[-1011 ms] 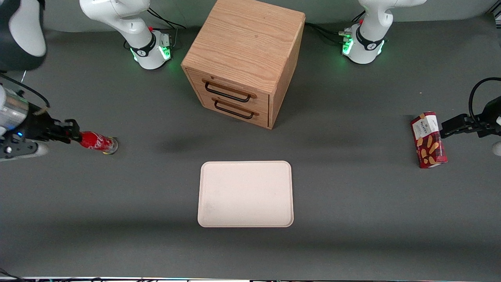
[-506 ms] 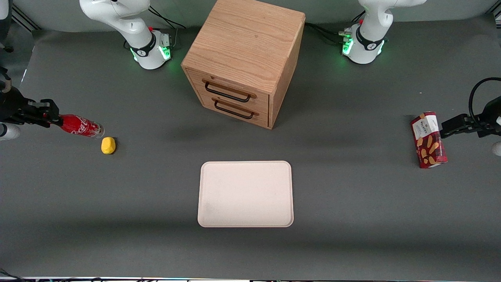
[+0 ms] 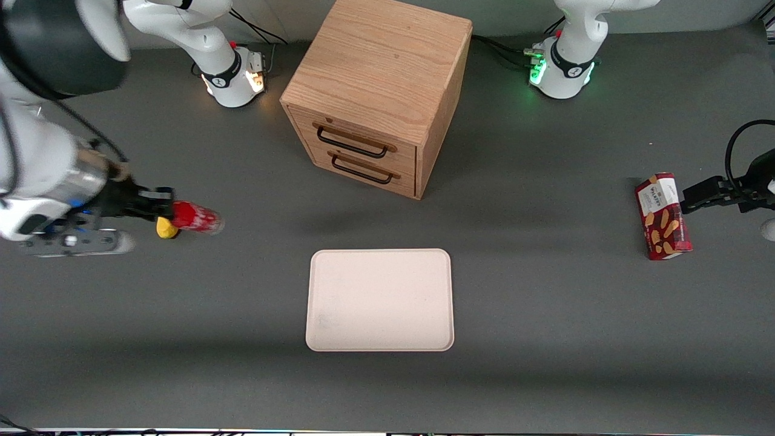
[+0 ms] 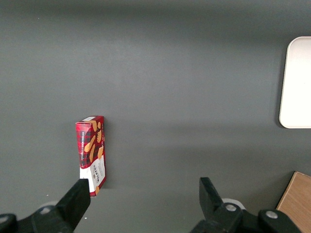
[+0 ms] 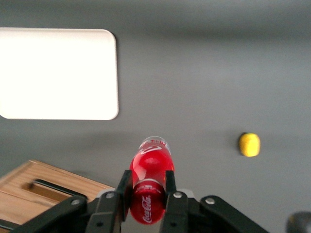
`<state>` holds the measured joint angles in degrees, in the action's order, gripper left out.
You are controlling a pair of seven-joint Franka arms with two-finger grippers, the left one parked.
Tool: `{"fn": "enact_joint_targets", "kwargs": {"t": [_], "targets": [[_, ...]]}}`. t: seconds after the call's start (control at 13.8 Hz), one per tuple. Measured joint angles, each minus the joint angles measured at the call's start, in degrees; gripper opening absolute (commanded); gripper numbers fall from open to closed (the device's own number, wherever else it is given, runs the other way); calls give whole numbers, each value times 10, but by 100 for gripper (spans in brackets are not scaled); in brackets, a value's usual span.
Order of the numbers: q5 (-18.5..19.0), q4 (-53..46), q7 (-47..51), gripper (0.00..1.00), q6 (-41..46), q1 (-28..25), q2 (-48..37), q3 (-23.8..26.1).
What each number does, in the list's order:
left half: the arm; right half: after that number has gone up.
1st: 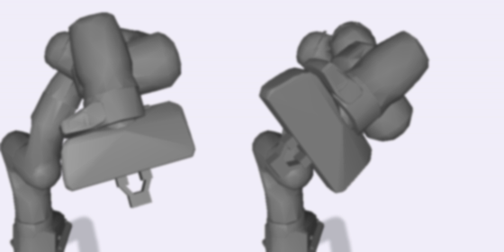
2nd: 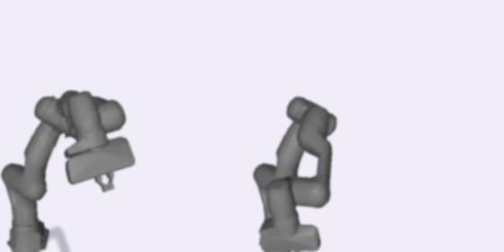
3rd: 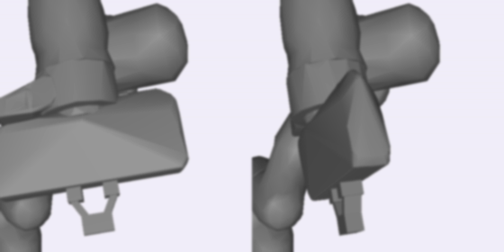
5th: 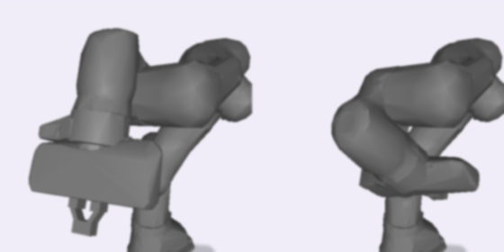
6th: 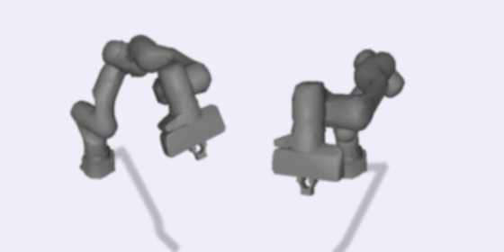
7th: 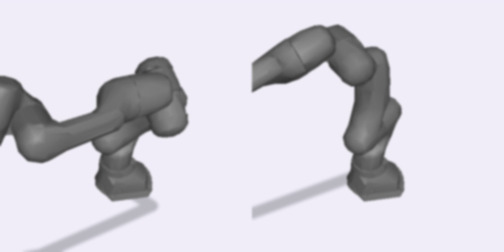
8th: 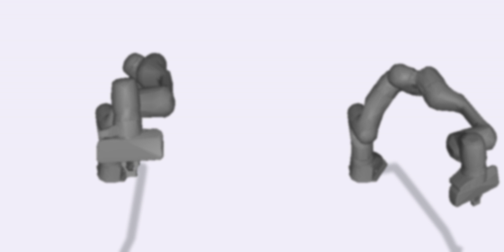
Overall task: Place coke bottle on tray
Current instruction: 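Carry the held bottle over the cream tray's corner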
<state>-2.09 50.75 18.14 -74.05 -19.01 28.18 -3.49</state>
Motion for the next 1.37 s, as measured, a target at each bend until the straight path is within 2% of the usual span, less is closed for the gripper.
{"fn": "enact_joint_targets", "kwargs": {"t": [0.07, 0.14, 0.36, 0.65, 0.94, 1.16, 1.37], "targets": [[0, -13, 43, 0, -6, -14, 13, 12], [0, -39, 133, 0, -22, -42, 38, 33], [0, -61, 194, 0, -39, -65, 55, 42], [0, -67, 210, 0, -85, -76, 86, 44], [3, -68, 210, 0, -176, -74, 145, 36], [26, -68, 204, 0, -223, -73, 176, 28], [33, -62, 199, 0, -246, -73, 203, 25]]}}
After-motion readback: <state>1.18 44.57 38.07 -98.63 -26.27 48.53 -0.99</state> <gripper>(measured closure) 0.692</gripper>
